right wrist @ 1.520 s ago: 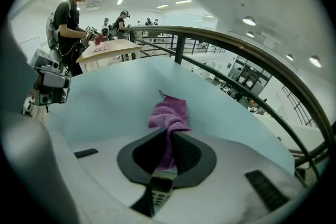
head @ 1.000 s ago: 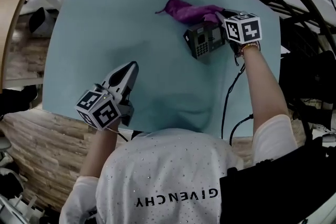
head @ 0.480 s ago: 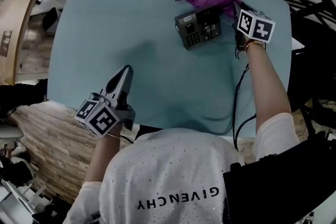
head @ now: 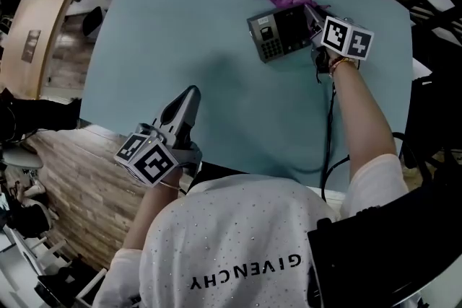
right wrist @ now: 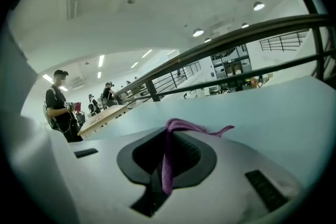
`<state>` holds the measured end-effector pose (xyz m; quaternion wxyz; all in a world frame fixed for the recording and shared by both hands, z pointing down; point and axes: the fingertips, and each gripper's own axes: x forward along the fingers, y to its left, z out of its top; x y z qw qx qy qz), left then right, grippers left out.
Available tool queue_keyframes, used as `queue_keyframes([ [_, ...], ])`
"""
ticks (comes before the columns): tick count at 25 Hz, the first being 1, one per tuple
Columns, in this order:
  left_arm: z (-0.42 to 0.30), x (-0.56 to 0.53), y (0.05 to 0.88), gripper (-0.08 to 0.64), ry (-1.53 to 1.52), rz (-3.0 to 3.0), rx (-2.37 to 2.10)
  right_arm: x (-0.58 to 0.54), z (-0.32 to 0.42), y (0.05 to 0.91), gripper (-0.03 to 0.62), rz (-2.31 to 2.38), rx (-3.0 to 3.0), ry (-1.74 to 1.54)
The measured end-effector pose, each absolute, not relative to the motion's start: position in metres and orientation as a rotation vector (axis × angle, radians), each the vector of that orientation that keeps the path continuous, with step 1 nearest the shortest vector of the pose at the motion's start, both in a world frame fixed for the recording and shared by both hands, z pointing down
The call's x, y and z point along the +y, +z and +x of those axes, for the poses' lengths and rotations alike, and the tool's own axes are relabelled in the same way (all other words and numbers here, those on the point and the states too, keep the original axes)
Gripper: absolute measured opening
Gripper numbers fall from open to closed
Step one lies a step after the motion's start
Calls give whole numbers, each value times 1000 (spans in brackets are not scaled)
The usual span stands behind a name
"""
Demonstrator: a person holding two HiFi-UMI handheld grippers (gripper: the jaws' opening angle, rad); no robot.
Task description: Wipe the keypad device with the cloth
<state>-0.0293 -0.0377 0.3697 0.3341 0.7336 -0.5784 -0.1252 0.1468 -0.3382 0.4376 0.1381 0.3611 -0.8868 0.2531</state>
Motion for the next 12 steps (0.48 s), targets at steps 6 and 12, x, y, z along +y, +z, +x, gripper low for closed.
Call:
queue_keyframes([
  [6,-15,-26,364,5,-330,1942,-1510,-314,167,464,26,1082,-2518,891],
  [12,-11,-11,363,5,-330,1935,-1523,-295,183,484,28,1137,-2453,976],
])
